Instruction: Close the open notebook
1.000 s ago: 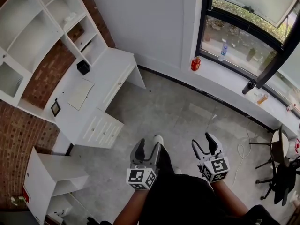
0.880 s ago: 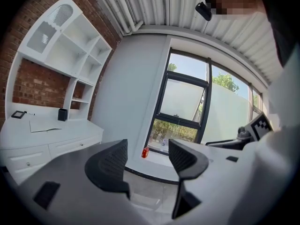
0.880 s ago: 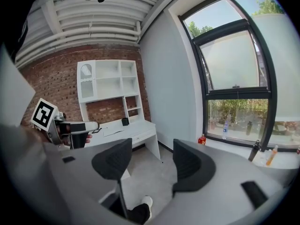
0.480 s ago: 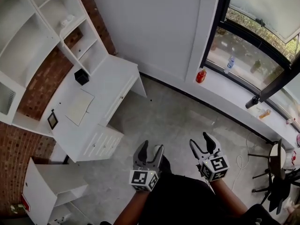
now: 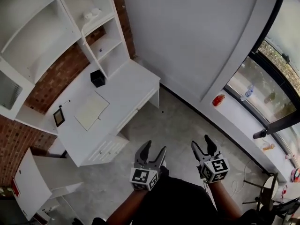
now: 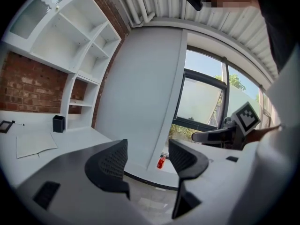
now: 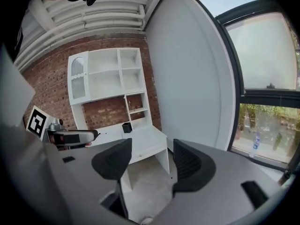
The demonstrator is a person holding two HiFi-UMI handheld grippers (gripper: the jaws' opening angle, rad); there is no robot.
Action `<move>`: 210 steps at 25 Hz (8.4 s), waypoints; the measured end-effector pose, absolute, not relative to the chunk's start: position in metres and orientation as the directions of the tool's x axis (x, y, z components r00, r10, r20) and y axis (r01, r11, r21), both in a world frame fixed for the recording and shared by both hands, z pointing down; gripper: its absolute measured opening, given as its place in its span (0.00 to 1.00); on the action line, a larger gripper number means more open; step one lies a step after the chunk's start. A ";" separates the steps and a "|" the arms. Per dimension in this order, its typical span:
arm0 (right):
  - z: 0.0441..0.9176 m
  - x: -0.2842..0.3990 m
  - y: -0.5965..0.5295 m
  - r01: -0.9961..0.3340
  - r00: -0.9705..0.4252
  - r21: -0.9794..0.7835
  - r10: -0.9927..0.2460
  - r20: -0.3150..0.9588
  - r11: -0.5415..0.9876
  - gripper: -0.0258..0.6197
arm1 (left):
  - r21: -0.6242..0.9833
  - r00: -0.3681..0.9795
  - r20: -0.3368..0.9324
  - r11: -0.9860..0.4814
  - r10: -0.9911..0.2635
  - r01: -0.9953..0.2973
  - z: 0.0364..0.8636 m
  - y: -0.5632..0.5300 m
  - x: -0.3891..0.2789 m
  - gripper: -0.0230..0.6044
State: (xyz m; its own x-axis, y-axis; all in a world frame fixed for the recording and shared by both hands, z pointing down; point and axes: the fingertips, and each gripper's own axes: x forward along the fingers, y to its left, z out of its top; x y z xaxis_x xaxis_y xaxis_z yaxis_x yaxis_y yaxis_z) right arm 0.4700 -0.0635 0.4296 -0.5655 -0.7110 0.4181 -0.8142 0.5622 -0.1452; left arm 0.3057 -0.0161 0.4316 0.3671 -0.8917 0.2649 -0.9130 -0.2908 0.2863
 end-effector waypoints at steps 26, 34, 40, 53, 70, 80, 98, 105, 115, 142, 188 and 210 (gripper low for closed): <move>0.491 0.193 -0.178 -0.394 -0.850 -0.209 -0.268 0.453 0.895 0.44 | 0.279 -0.145 0.369 0.258 -0.918 -0.925 0.486 -0.048 0.072 0.44; 0.504 0.119 -0.284 -0.255 -0.875 -0.210 -0.133 0.466 0.944 0.44 | 0.253 -0.303 0.457 0.449 -0.836 -0.857 0.518 -0.110 0.003 0.44; 0.508 0.062 -0.322 -0.135 -0.890 -0.236 -0.013 0.456 0.962 0.44 | 0.187 -0.404 0.502 0.552 -0.765 -0.813 0.534 -0.133 -0.032 0.44; 0.542 -0.017 -0.357 0.070 -0.849 -0.300 0.215 0.482 0.951 0.44 | 0.021 -0.514 0.617 0.666 -0.595 -0.746 0.576 -0.180 -0.092 0.44; 0.609 -0.060 -0.320 0.039 -0.780 -0.225 0.170 0.602 0.974 0.42 | -0.239 -0.419 0.749 0.380 -0.513 -0.894 0.716 -0.186 -0.179 0.44; 0.620 -0.104 -0.304 -0.039 -0.775 -0.272 0.142 0.616 0.962 0.42 | -0.257 -0.325 0.758 0.200 -0.566 -0.946 0.752 -0.210 -0.202 0.44; 0.633 -0.102 -0.317 -0.131 -0.737 -0.207 0.044 0.674 0.970 0.42 | -0.398 -0.247 0.801 -0.175 -0.546 -0.901 0.783 -0.231 -0.216 0.44; 0.633 -0.105 -0.314 -0.160 -0.732 -0.198 0.018 0.681 0.967 0.42 | -0.404 -0.262 0.807 -0.173 -0.529 -0.898 0.787 -0.227 -0.227 0.44; 0.635 -0.108 -0.298 -0.159 -0.719 -0.173 0.006 0.695 0.972 0.42 | -0.431 -0.259 0.813 -0.240 -0.521 -0.870 0.788 -0.225 -0.230 0.43; 0.666 -0.155 -0.236 -0.287 -0.688 -0.338 0.053 0.724 0.896 0.38 | -0.224 -0.117 0.790 -0.107 -0.602 -0.969 0.759 -0.183 -0.226 0.13; 0.680 -0.240 -0.182 -0.106 -0.602 -0.526 0.367 0.709 0.844 0.07 | 0.168 -0.174 0.711 0.405 -0.681 -0.899 0.739 -0.114 -0.230 0.09; 0.690 -0.288 -0.104 0.161 -0.486 -0.515 0.521 0.701 0.842 0.08 | 0.408 -0.311 0.600 0.616 -0.737 -0.674 0.717 -0.067 -0.239 0.06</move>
State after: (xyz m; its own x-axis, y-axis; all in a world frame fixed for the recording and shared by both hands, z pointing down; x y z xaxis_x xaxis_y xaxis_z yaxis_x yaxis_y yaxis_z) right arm -0.2881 -0.1043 0.6898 -0.4864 0.5214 0.7011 0.1611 0.8422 -0.5146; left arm -0.2389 -0.0665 0.7167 -0.3107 -0.7370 0.6002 -0.6740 0.6161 0.4076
